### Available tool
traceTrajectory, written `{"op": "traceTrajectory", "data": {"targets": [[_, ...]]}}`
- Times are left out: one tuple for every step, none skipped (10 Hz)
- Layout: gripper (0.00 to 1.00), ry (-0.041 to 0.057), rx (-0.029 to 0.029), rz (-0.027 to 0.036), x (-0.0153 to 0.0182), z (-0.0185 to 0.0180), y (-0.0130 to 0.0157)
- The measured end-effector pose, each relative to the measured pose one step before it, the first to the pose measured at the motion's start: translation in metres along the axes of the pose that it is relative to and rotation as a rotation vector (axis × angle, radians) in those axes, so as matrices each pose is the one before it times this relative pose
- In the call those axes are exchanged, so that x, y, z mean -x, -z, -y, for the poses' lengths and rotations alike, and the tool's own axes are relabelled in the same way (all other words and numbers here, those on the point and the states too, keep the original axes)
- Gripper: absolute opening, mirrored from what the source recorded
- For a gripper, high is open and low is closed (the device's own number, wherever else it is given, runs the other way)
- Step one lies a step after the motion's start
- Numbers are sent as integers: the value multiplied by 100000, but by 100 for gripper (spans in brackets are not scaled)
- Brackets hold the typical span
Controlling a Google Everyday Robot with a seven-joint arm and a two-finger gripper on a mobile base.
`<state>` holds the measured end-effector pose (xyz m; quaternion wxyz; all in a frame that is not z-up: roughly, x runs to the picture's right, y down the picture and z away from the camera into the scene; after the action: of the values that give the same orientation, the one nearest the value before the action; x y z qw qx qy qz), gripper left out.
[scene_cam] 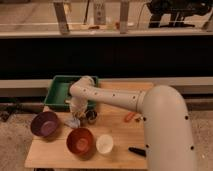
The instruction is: Wipe purple bowl with towel
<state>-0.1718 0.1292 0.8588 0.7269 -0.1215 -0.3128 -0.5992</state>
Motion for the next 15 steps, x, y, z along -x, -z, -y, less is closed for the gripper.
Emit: {"op": "traceTrajectory", "data": {"targets": [[0,-5406,-1246,-4983,-817,367,1046],[0,-5080,-531,-2904,-509,259,525],[0,-8817,-1294,-2443,-595,527,378],[0,-6104,-2236,-437,-625,365,512],[0,-3877,-3218,742,-374,496,707],[0,-2307,-3783,323,-411,562,751],[0,-1454,-3364,329,-206,493,454],[0,-1426,-3839,151,-264,523,584],[0,-1533,-6420,928,-310,734,778],[0,-598,-3919,667,-149,446,472],[0,594,-2029,1172,261,626,-41],[0,1072,-1704,1098,384,782,-230],[0,2605,-1870,1624,796,1284,-403],[0,3079,-1458,2199,983,1381,-716],[0,3420,-1227,2482,981,1356,-773]]}}
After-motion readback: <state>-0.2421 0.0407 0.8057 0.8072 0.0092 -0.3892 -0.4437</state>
